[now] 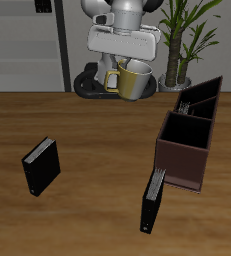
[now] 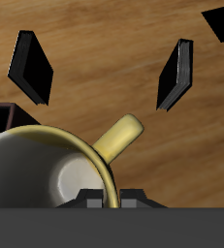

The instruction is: Place the yellow book into the left desk caddy's front compartment and place the white-yellow mug into the left desk caddy's right compartment

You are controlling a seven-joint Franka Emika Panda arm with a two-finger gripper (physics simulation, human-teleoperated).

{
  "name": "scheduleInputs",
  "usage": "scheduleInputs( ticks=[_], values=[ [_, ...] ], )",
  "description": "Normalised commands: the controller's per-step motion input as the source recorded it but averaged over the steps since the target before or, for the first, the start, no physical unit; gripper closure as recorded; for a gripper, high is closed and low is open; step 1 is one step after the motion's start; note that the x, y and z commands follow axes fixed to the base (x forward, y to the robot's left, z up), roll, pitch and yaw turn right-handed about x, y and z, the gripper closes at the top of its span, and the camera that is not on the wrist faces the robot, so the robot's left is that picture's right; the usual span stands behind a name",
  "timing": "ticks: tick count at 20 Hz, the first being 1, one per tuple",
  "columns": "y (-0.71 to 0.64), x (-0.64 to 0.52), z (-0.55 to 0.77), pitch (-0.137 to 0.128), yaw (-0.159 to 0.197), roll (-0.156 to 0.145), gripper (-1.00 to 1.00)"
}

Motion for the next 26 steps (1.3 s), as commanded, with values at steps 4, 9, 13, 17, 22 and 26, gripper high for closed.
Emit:
scheduleInputs(
  ticks=[4,9,13,17,22,26],
  values=[
    [0.58,0.02,0.42,-0.045,0.029,0.037,1.00],
    [0.41,0.13,0.21,-0.016,0.044,0.038,1.00],
    [0.38,0.25,0.11,0.003,0.053,0.019,1.00],
    [0.17,0.29,0.04,-0.003,0.031,0.012,1.00],
    [0.14,0.36,-0.03,0.024,-0.026,-0.031,1.00],
    [0.22,0.18,0.00,0.017,-0.005,-0.003,1.00]
  ],
)
